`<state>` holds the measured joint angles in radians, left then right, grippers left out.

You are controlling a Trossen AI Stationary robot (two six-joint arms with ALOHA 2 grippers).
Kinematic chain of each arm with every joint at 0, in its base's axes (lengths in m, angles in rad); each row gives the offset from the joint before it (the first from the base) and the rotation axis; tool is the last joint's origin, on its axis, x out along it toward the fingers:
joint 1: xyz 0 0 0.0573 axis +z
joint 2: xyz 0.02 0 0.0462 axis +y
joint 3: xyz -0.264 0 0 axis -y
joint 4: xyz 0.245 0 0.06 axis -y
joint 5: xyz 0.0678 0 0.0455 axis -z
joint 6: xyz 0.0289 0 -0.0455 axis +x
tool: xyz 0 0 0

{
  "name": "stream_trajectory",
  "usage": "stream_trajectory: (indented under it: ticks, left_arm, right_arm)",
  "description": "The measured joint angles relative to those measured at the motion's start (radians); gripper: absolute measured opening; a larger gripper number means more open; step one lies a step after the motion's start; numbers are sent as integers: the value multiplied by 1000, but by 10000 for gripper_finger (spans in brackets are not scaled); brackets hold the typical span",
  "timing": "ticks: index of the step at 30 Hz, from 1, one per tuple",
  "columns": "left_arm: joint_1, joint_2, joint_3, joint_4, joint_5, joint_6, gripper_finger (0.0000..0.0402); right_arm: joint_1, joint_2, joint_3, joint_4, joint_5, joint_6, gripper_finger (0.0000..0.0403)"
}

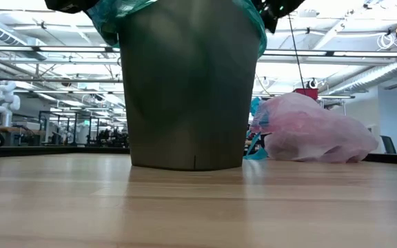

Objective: Place trash/remove bag and relplace
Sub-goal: Insert a new trash bag into the bin

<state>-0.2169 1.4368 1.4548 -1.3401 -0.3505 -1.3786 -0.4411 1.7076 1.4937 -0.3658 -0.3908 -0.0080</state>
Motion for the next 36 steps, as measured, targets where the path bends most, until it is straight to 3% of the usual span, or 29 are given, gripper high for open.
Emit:
stream_trajectory:
  ticks: [8, 23, 36]
  left_arm:
    - [-2, 0, 0, 0, -45, 4, 0]
    - [-35, 0, -12, 71, -109, 4, 0]
    - [-101, 2, -135, 325, -104, 26, 1]
  right_arm:
    - [-4, 88, 0, -60, -2, 4, 0]
    - [-31, 108, 0, -196, -2, 25, 0]
    - [-51, 108, 0, -220, -4, 47, 0]
